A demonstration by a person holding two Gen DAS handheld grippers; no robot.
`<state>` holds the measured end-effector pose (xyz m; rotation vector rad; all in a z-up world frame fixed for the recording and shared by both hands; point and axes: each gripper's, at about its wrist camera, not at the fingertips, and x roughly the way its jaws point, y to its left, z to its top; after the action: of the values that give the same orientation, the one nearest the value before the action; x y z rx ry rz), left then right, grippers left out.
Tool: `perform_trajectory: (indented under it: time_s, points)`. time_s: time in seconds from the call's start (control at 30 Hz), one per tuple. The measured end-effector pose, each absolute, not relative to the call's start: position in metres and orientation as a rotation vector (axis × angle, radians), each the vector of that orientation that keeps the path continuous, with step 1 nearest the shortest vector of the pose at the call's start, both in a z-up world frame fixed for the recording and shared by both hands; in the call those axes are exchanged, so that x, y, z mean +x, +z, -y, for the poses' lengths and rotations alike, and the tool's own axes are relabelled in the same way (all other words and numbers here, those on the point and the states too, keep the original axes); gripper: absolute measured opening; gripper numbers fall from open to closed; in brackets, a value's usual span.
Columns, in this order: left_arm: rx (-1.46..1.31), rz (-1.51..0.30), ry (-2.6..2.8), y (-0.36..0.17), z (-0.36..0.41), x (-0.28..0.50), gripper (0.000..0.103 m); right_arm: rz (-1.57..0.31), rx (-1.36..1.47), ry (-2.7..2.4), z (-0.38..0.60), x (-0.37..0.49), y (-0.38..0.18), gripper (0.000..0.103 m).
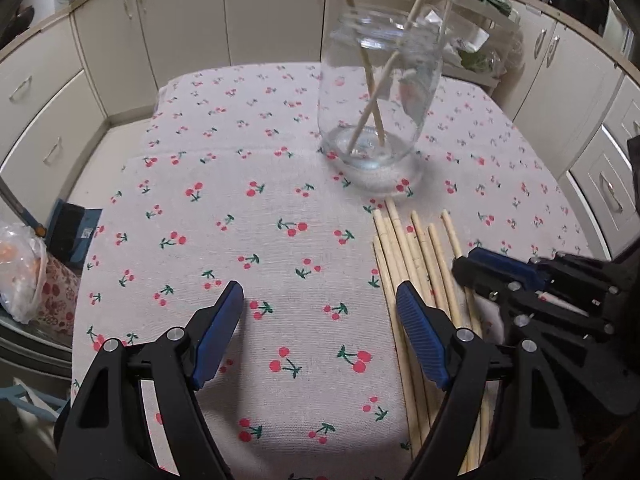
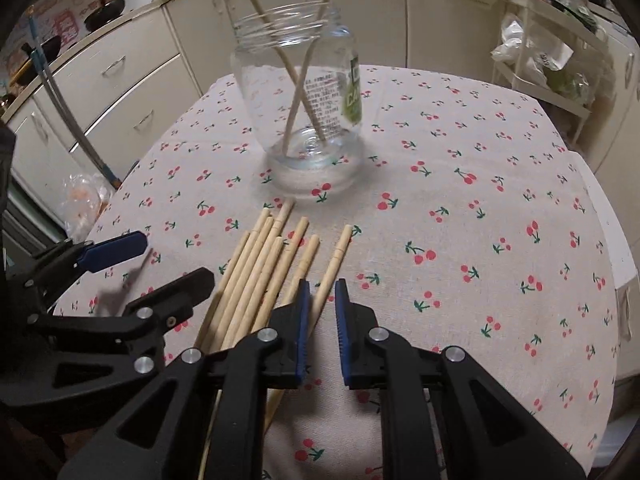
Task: Organize utensils
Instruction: 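Grasp another bamboo stick with the left gripper while the right gripper grasps one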
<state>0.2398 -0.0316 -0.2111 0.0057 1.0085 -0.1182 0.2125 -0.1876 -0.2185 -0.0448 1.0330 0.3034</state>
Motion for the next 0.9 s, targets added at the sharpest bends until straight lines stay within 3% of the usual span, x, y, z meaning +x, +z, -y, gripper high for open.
perform_trajectory:
  time_s: [0.4, 0.5, 0.57, 0.63, 0.83, 0.87, 0.9]
  points:
    - [0.106, -1.041, -0.11, -0.214, 0.037, 0.243, 0.073, -1.03, -0.014, 0.304, 0.199, 0.216, -0.219, 0.014]
    - [0.118, -1.041, -0.126, -0.214, 0.044, 0.246, 0.055, -1.036, -0.016, 0.311, 0.199, 0.216, -0.218, 0.014]
    - [0.126, -1.047, -0.16, -0.212, 0.051, 0.249, 0.032, -1.047, -0.011, 0.307, 0.201, 0.216, -0.217, 0.014]
    - [0.13, -1.061, -0.181, -0.21, 0.055, 0.25, 0.025, -1.056, 0.003, 0.301, 0.205, 0.217, -0.215, 0.014]
    - [0.099, -1.093, -0.197, -0.211, 0.054, 0.255, 0.026, -1.055, -0.033, 0.288, 0.199, 0.221, -0.216, 0.019]
    - [0.101, -1.094, -0.203, -0.21, 0.055, 0.255, 0.021, -1.053, -0.043, 0.289, 0.197, 0.221, -0.217, 0.018]
    - [0.098, -1.095, -0.216, -0.21, 0.055, 0.256, 0.015, -1.053, -0.055, 0.29, 0.195, 0.221, -0.217, 0.01]
